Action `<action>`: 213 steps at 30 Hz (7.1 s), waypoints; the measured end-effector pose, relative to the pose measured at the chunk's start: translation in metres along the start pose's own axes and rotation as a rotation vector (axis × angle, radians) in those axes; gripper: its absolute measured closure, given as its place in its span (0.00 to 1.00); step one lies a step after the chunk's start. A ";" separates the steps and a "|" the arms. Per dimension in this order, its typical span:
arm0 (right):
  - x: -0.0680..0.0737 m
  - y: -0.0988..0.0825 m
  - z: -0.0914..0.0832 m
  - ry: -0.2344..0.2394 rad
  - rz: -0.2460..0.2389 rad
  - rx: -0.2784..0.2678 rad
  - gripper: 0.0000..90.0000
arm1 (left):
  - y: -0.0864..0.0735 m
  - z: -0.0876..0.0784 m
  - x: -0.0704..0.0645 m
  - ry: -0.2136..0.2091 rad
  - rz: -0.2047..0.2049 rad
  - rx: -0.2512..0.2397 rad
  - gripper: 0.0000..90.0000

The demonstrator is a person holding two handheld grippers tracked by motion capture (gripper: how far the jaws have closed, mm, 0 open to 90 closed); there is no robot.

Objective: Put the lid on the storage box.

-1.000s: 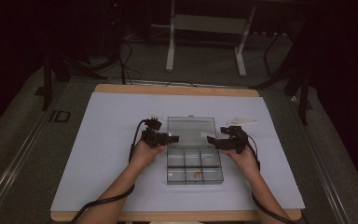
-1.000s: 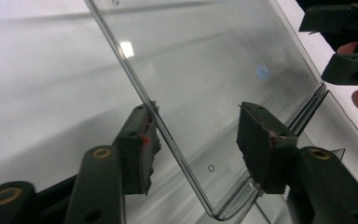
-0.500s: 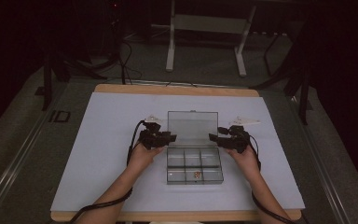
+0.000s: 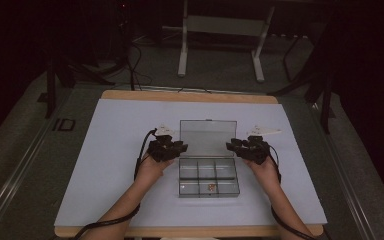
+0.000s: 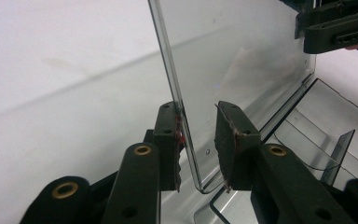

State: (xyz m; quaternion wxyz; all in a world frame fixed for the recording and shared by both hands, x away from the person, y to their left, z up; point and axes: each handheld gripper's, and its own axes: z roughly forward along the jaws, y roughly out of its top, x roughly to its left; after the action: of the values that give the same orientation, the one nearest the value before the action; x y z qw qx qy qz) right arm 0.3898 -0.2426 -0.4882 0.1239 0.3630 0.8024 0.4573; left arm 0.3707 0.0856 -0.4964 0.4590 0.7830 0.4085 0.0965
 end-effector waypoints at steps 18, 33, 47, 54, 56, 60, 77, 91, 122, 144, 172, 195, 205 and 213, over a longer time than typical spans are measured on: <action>0.004 0.000 -0.009 -0.005 -0.021 -0.016 0.80 | 0.007 -0.006 -0.005 0.014 0.026 -0.016 0.76; 0.009 -0.002 -0.020 0.014 -0.034 -0.020 0.83 | 0.009 -0.017 -0.012 0.005 0.090 -0.025 0.80; 0.018 -0.007 -0.030 -0.004 -0.075 -0.031 0.83 | 0.000 -0.024 -0.018 -0.013 0.134 -0.061 0.80; 0.019 -0.010 -0.037 0.007 -0.070 -0.041 0.84 | -0.003 -0.027 -0.024 0.001 0.162 -0.054 0.79; 0.020 -0.011 -0.038 0.006 -0.074 -0.043 0.84 | -0.004 -0.028 -0.025 -0.004 0.162 -0.057 0.79; 0.024 -0.013 -0.041 -0.001 -0.086 -0.041 0.84 | -0.007 -0.030 -0.027 -0.007 0.169 -0.061 0.78; 0.025 -0.023 -0.048 0.040 -0.081 -0.023 0.84 | -0.016 -0.041 -0.035 -0.001 0.203 -0.054 0.76; 0.023 -0.031 -0.049 0.064 -0.076 0.001 0.80 | -0.025 -0.047 -0.041 -0.002 0.222 -0.037 0.77; 0.011 -0.055 -0.047 0.099 0.013 0.034 0.66 | -0.046 -0.044 -0.039 -0.015 0.184 0.041 0.64; 0.009 -0.065 -0.044 0.050 -0.007 0.065 0.65 | -0.065 -0.038 -0.026 0.044 0.152 0.079 0.64; 0.001 -0.068 -0.046 0.005 -0.013 -0.070 0.16 | -0.071 -0.048 -0.003 0.012 0.031 -0.107 0.03; -0.012 -0.076 -0.052 -0.075 -0.030 -0.047 0.16 | -0.074 -0.048 0.001 0.036 0.035 -0.099 0.03; -0.026 -0.082 -0.064 -0.125 0.001 -0.065 0.16 | -0.073 -0.053 0.007 0.080 0.020 -0.116 0.03; -0.035 -0.086 -0.070 -0.169 0.012 -0.062 0.16 | -0.075 -0.059 0.017 0.107 -0.004 -0.128 0.03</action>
State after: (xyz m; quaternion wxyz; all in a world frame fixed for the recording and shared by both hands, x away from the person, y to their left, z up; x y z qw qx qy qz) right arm 0.3374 -0.3392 -0.5250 0.1996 0.4012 0.7722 0.4506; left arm 0.3094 0.1534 -0.5267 0.4858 0.7449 0.4270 0.1635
